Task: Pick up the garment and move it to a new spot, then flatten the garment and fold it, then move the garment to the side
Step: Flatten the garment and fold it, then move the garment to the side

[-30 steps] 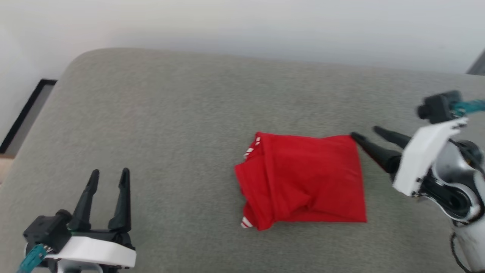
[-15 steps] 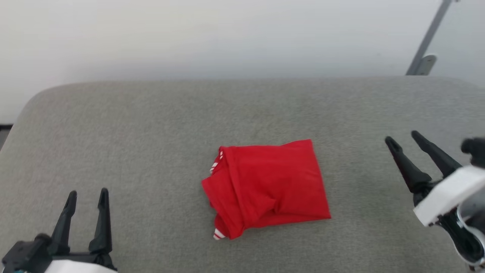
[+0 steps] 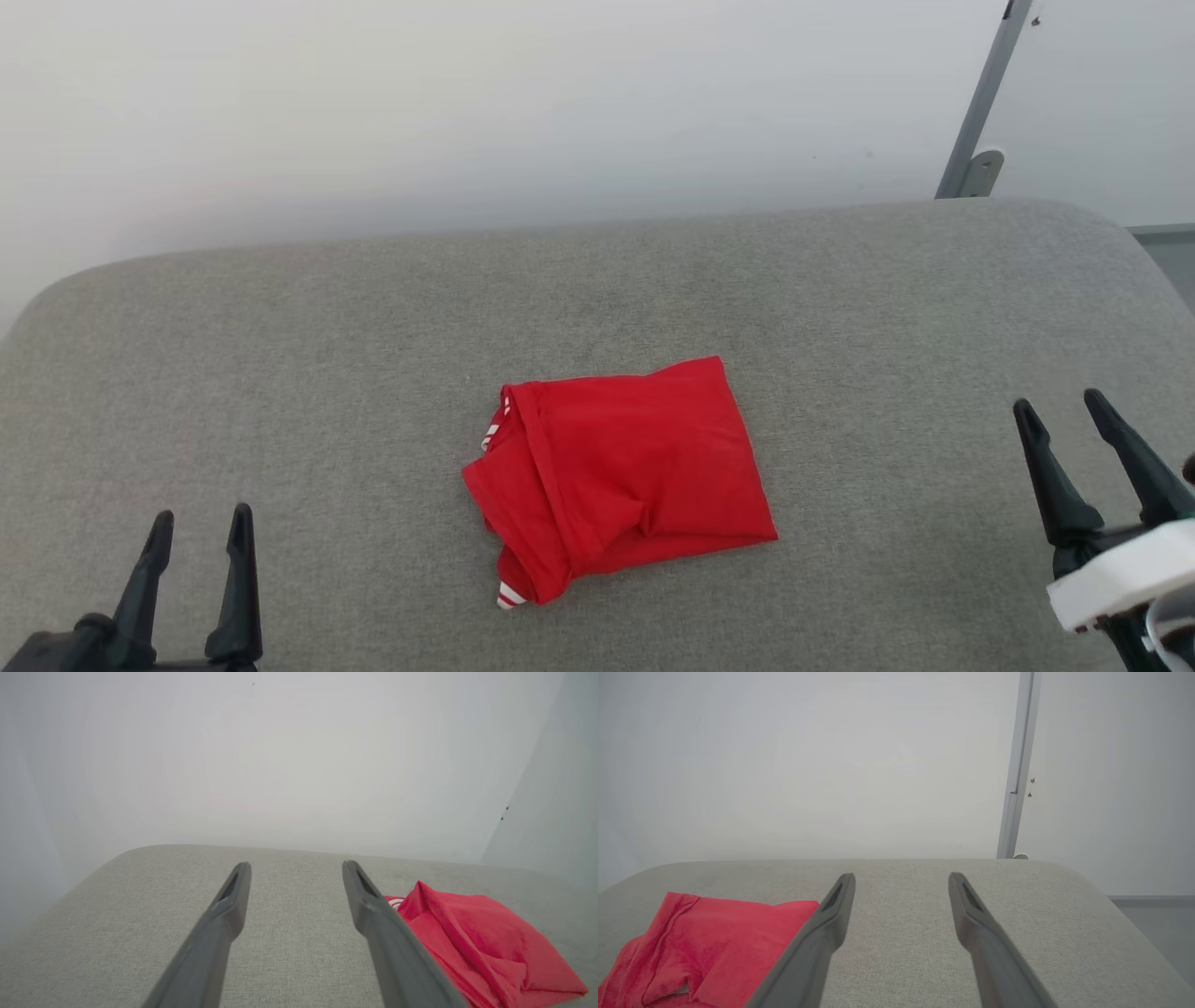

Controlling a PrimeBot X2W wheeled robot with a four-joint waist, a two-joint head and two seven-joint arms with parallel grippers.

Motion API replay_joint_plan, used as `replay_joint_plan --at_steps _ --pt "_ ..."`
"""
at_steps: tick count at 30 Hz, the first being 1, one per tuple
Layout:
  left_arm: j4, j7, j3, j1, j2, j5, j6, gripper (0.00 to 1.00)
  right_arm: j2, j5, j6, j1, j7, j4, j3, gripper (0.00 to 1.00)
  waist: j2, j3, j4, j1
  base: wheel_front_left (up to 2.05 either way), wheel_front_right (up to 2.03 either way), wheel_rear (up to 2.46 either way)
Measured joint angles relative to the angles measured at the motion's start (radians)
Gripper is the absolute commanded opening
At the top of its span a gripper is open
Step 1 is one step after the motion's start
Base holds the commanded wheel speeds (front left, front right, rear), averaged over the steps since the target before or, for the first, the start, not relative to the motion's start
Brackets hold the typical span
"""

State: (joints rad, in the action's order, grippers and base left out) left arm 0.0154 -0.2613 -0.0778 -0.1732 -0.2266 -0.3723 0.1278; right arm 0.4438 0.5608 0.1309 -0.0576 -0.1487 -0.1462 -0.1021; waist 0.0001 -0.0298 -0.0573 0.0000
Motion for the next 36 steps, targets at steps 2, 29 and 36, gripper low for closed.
replay_joint_plan --at_steps 2,29,36 --pt "0.005 0.000 0.002 -0.005 -0.002 0.004 0.000 1.00 -0.006 -0.004 0.000 0.009 -0.030 -0.021 0.004 1.00 0.0000 -0.004 -0.003 0.0000 0.00 0.00 0.00" --pt "0.014 0.000 0.038 -0.008 0.018 0.015 0.000 1.00 -0.134 -0.096 0.000 0.084 -0.112 -0.063 0.057 1.00 0.0000 -0.016 0.031 0.0000 0.00 0.00 0.00" --pt "0.007 0.000 0.047 0.003 0.019 0.017 0.000 1.00 -0.144 -0.099 0.000 0.084 -0.112 -0.063 0.061 1.00 0.0000 -0.012 0.035 0.0000 0.00 0.00 0.00"
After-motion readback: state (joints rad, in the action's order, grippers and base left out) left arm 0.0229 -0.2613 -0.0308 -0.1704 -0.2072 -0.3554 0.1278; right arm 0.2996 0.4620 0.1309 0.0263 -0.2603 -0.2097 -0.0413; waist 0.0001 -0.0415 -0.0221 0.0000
